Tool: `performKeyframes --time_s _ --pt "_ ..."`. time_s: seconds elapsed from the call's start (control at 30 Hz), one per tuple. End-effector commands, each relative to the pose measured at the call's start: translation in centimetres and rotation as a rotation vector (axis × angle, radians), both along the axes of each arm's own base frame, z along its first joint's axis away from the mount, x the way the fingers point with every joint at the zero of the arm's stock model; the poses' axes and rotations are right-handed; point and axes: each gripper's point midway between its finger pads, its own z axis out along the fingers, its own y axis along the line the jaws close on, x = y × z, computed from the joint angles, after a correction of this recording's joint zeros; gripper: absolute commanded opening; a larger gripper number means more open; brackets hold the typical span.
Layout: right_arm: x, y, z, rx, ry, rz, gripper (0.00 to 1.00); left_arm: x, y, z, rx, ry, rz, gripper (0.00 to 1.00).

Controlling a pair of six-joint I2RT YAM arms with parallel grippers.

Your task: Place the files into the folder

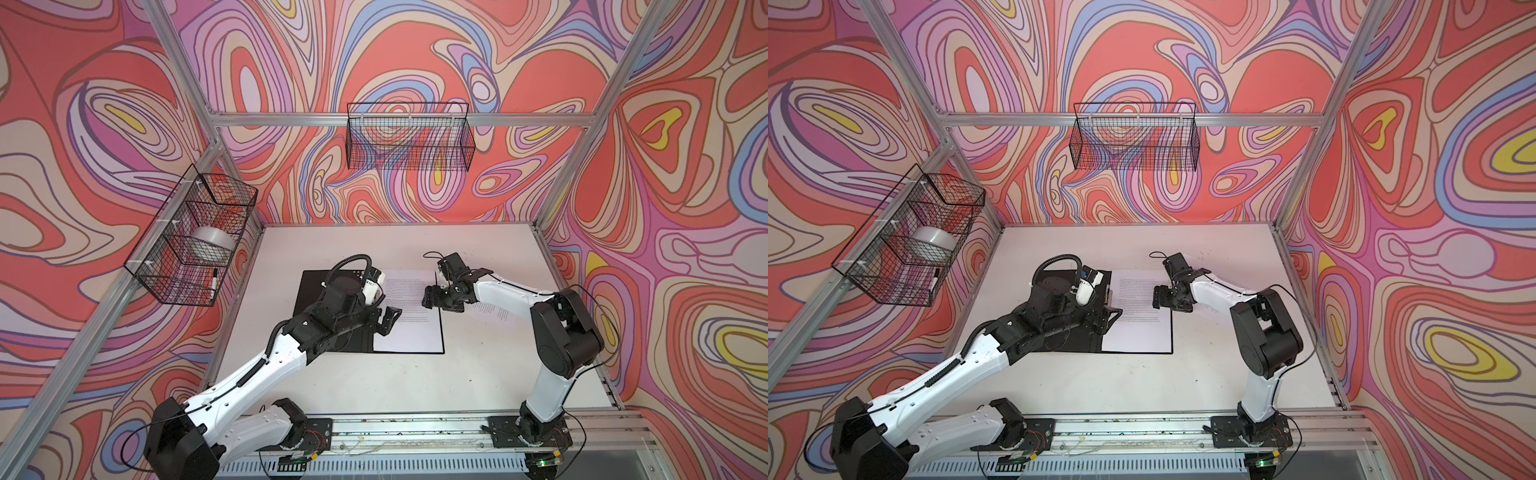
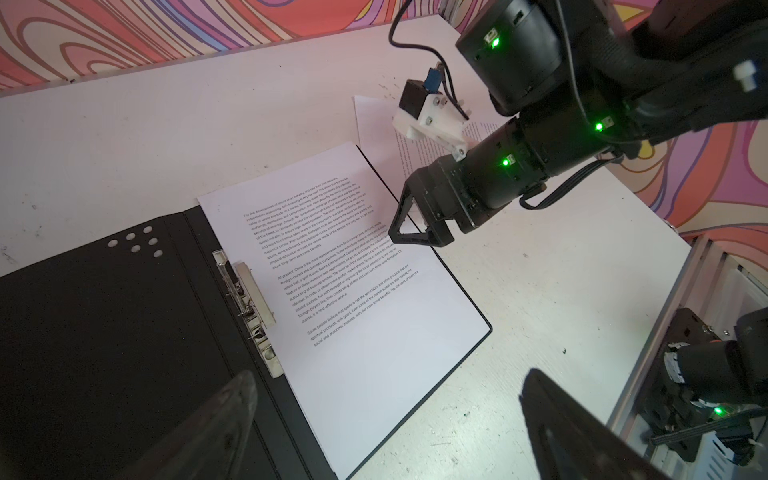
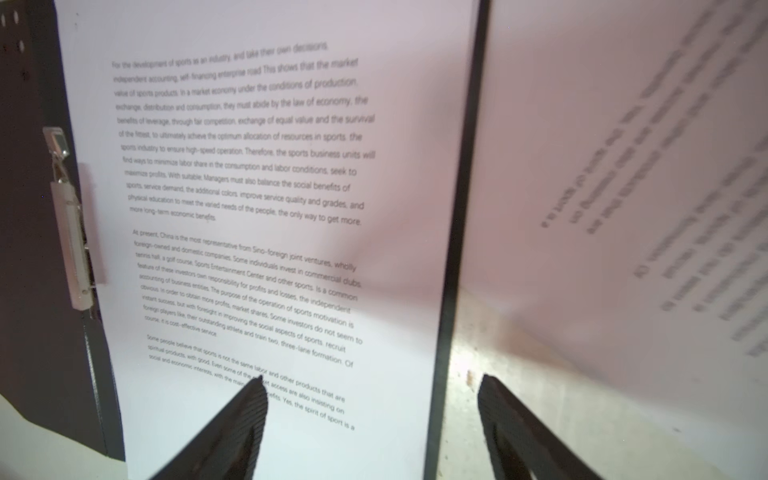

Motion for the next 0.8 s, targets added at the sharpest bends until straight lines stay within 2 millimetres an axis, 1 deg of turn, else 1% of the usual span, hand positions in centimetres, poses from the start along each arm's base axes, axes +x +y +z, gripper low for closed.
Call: performKeyframes --time_s 0.0,0.07,0.13,0.27,0.33,0.37,0.43,0.47,0.53,0.6,0.67,0.77 --pt "1.9 -5.6 2.3 -0.050 -0.045 -0.104 0.90 0.0 -0.1 1.3 -0.024 -0.027 -0.009 1.00" --pt "3.2 -9.2 2.5 -0.035 -0.052 -0.177 0.93 0.0 -0.1 1.3 -0.025 -0.027 -0.008 1.00" --pt "4.7 -13.5 2.3 -0.040 -0.046 -0.273 0.97 0.0 -0.1 1.4 -0.027 -0.026 -0.007 1.00" --pt "7.8 -21.2 1.0 -0.088 -0.038 -0.443 0.98 0.0 -0.1 1.2 -0.023 -0.015 -0.008 1.00" --pt "9.3 -24.2 0.7 -0.108 -0.048 -0.512 0.98 -0.1 -0.2 1.1 -0.021 -0.009 -0.015 1.00" --pt "9.8 -25.2 0.2 -0.109 -0.047 -0.534 0.98 -0.1 -0.3 1.0 -0.021 -0.005 -0.017 1.00" --pt "11.3 -27.0 -0.8 -0.105 -0.048 -0.564 0.98 -0.3 -0.7 1.1 -0.024 0.008 -0.039 1.00" --pt "11.8 -27.5 -1.3 -0.096 -0.040 -0.569 0.98 -0.6 -0.8 0.7 -0.012 0.030 -0.055 1.00" --pt "12.7 -28.3 -2.3 -0.082 -0.024 -0.579 0.97 -1.0 -1.3 0.5 -0.006 0.065 -0.097 1.00" --pt "13.2 -28.6 -2.9 -0.078 -0.019 -0.586 0.96 -1.5 -2.0 0.3 -0.014 0.090 -0.145 1.00" --pt "13.3 -28.4 -3.4 -0.067 -0.008 -0.576 0.96 -2.0 -2.7 0.0 -0.027 0.116 -0.184 1.00" --pt "12.1 -28.1 -4.4 -0.060 0.039 -0.585 0.95 -2.4 -3.3 -0.2 -0.040 0.144 -0.223 1.00"
